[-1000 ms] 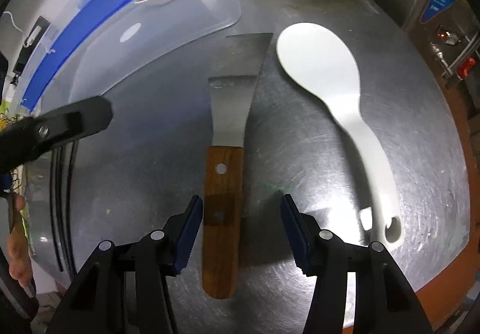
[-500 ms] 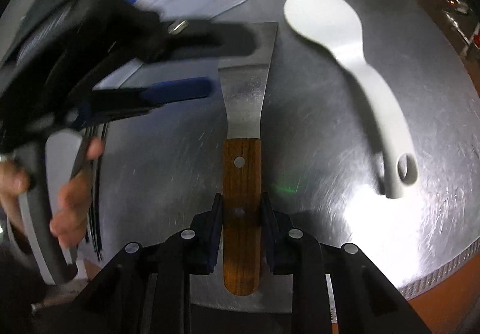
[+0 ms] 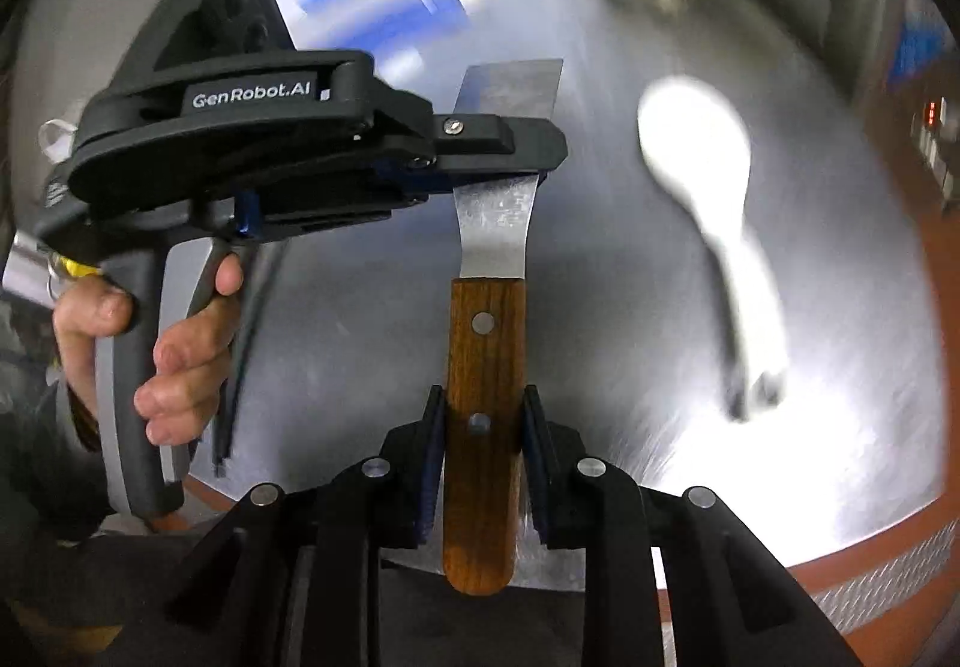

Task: Organize utensils
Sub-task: 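Lower the spatula into the clear box and open the right gripper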

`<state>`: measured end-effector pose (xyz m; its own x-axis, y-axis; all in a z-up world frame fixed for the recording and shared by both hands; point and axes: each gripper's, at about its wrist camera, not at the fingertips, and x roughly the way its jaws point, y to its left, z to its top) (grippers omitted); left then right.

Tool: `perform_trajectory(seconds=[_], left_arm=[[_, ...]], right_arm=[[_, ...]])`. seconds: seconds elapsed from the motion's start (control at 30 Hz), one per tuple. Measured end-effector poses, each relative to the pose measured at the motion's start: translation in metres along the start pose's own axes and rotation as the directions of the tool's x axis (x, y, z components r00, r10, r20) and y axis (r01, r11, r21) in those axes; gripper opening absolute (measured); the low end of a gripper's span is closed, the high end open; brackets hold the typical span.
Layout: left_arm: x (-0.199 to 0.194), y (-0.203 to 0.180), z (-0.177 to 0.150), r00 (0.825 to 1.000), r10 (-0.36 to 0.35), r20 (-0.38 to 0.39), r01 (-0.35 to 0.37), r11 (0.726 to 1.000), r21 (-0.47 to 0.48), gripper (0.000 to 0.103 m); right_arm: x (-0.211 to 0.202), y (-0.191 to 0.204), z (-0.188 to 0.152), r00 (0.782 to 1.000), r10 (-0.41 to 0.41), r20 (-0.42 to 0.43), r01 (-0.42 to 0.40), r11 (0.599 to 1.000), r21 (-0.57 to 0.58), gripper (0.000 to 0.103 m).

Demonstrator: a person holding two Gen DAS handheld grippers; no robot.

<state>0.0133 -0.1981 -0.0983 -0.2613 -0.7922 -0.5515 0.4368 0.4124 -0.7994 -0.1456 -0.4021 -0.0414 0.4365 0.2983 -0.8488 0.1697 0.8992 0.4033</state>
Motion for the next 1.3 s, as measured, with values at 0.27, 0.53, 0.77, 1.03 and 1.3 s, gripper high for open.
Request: perform_trajectory(seconds=[0.27,0.53,0.77,1.03,1.3], left_arm=[[-0.108,-0.073,0.111,0.971,0.055,0.231,-0.113,0.963,0.244,0.011],[-0.115,0.01,0.235,0.954,0.237,0.186,-0.251,0.966,0.056,0.011],[-0.067,0.093,0.255,0.963,0.255,0.091,-0.25,0.966,-0.062,0.011],[-0.024,0.134,0.257,0.964,0.267,0.012,-0.264,0.956,-0.127,0.011],[-0.01,0.159,0.249,0.964,0.265,-0.026,-0.265,0.944,-0.199,0.012]], right_arm=[[-0.06,0.059,0.127,0.985,0.051,0.165,-0.007,0.967,-0.255,0.026],[0.024,0.059,0.267,0.991,0.117,-0.066,-0.128,0.972,-0.198,0.026],[0.101,0.042,0.293,0.974,0.066,-0.217,-0.096,0.987,-0.13,0.027],[0.171,0.05,0.296,0.922,-0.036,-0.385,0.001,0.996,-0.09,0.026],[0.194,0.049,0.299,0.89,-0.071,-0.45,0.047,0.997,-0.063,0.029]])
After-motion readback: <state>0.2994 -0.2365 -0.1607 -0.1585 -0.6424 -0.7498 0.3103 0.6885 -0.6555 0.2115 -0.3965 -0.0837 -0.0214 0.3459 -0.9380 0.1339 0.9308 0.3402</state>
